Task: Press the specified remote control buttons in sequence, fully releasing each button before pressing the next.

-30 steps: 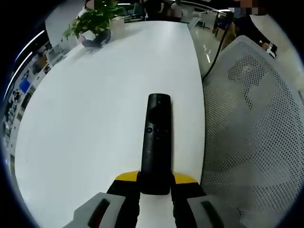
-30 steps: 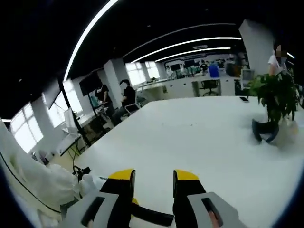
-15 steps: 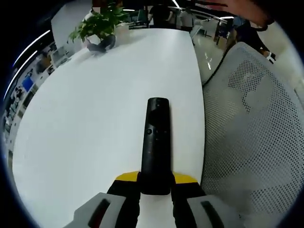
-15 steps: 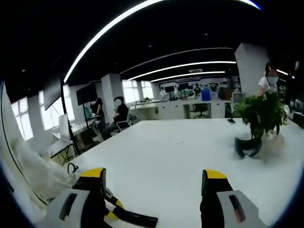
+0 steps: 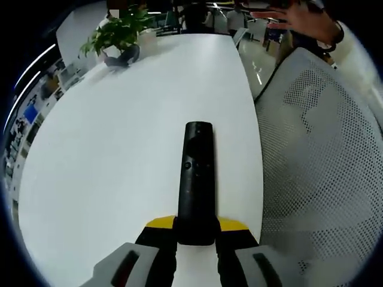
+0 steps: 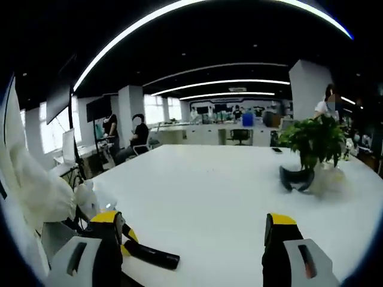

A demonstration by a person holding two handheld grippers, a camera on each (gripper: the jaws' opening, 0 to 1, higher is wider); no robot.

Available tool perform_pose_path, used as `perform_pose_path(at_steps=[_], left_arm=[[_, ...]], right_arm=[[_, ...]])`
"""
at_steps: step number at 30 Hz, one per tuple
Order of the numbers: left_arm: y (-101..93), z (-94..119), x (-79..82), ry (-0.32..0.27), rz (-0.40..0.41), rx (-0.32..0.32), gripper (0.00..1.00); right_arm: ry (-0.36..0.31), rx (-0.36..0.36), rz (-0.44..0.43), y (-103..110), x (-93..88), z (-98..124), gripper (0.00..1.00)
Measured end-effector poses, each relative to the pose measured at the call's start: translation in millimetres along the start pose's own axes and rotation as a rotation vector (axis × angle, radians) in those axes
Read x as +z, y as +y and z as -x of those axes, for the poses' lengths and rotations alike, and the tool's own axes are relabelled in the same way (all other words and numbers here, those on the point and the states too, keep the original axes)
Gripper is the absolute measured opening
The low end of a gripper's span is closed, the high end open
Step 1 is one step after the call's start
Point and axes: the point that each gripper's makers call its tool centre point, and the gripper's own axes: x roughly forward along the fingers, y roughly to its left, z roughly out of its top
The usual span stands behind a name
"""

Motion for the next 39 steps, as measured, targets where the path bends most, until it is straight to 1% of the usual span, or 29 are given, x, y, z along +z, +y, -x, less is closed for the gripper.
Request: perform_pose_path(at_steps=[3,7,12,15,17,20,25,29,34,39], left_arm=[[8.7,4,0.7,-0.003,-0.012,0.003,0.23],[20.6,8,3.0,-0.010,-0.025,0.018,0.23],[45.2,16,10.0,-0.022,-0.034,0.038,0.23],[60.6,20,12.5,-0.017,-0.045,0.058,0.23],[69.6,23,15.0,-0.017,-0.049,0.062,0.23],[84.2,25,17.8,-0.006,-0.078,0.074,0.23],[108.8,29,22.2,0.010,-0.109,0.089,0.23],[127.4,30,23.8,0.025,-0.129,0.099,0.23],[145.0,29,27.4,0.036,-0.154,0.106,0.23],[160.6,26,30.7,0.033,-0.142,0.106,0.23]], right_arm=[[0.021,0.006,-0.010,0,-10.9,0,0.99],[0.032,0.002,-0.033,-2,-18.0,2,0.99],[0.054,-0.003,-0.034,-1,-25.2,4,0.99],[0.063,-0.003,-0.044,-1,-28.0,5,0.99],[0.063,-0.004,-0.049,-1,-28.4,5,0.99],[0.066,-0.003,-0.054,1,-28.5,5,0.99],[0.096,0.001,-0.041,3,-34.1,5,0.99],[0.101,0.001,-0.066,3,-33.8,5,0.99],[0.095,-0.003,-0.086,0,-31.0,4,0.99],[0.106,-0.011,-0.084,-4,-29.7,3,0.99]])
